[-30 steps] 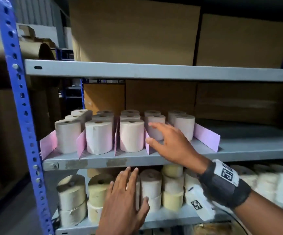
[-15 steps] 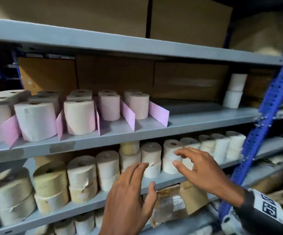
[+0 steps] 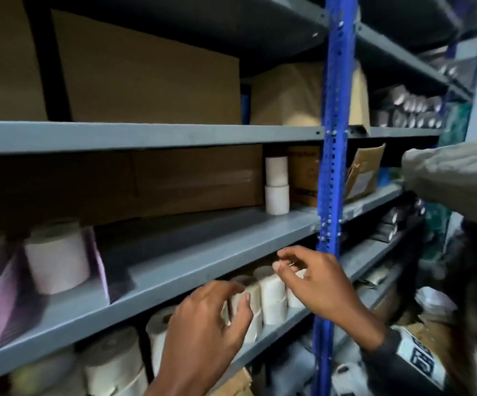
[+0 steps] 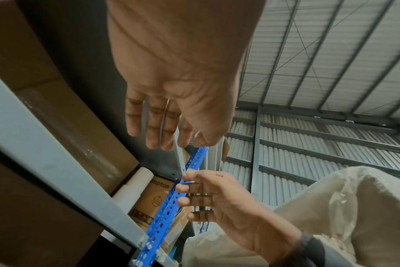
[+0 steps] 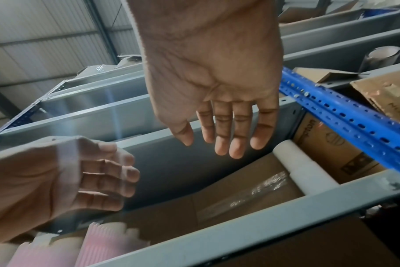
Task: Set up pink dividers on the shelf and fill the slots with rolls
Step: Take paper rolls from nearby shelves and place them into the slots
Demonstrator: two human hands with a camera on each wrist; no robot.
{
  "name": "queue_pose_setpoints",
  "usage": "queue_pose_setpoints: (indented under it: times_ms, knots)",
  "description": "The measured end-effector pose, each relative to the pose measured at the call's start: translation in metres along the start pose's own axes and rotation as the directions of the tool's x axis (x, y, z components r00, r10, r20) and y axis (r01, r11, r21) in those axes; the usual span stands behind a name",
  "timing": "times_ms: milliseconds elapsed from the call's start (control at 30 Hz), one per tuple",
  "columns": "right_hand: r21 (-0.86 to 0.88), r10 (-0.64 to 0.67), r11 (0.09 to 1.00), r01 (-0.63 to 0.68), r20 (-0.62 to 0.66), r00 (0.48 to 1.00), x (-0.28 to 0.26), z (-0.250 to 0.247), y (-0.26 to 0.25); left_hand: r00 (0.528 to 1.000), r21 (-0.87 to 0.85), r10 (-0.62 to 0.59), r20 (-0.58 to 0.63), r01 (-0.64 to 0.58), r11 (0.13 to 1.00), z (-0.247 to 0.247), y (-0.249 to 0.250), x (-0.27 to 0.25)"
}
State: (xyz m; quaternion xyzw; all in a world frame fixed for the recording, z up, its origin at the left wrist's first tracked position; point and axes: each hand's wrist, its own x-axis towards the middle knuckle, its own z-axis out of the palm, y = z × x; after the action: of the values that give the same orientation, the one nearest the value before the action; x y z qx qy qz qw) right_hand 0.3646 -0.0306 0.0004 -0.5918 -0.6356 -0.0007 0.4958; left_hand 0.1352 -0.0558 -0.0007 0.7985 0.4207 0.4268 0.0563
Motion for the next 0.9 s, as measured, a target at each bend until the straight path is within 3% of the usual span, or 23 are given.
queue_pose_setpoints:
  times_ms: [167,600,667,767,900]
  knots:
    - [0.039,0.019,0.999,-0.017,-0.062,0.998,0.056,-0.023,0.034,0.999,-0.064,0.017,0.040,-0.015,0.998,0.040,0.009,0.079]
    - [-0.181,0.017,0.983,-0.020,-0.019,1.000,0.220,-0.017,0.097,0.961,0.054,0.051,0.271,-0.068,0.996,0.107,-0.020,0.296]
    - [-0.204,0.024,0.979,-0.024,-0.001,1.000,0.246,-0.013,0.106,0.932,0.049,0.032,0.361,-0.053,0.997,0.119,-0.034,0.331]
    - [-0.238,0.052,0.970,-0.042,0.036,0.998,0.284,-0.006,0.118,0.839,0.035,0.003,0.544,-0.026,0.999,0.141,-0.057,0.376]
    - [-0.261,0.082,0.963,-0.070,0.036,0.996,0.337,0.006,0.139,0.827,-0.033,-0.039,0.561,0.069,0.997,0.176,-0.087,0.427]
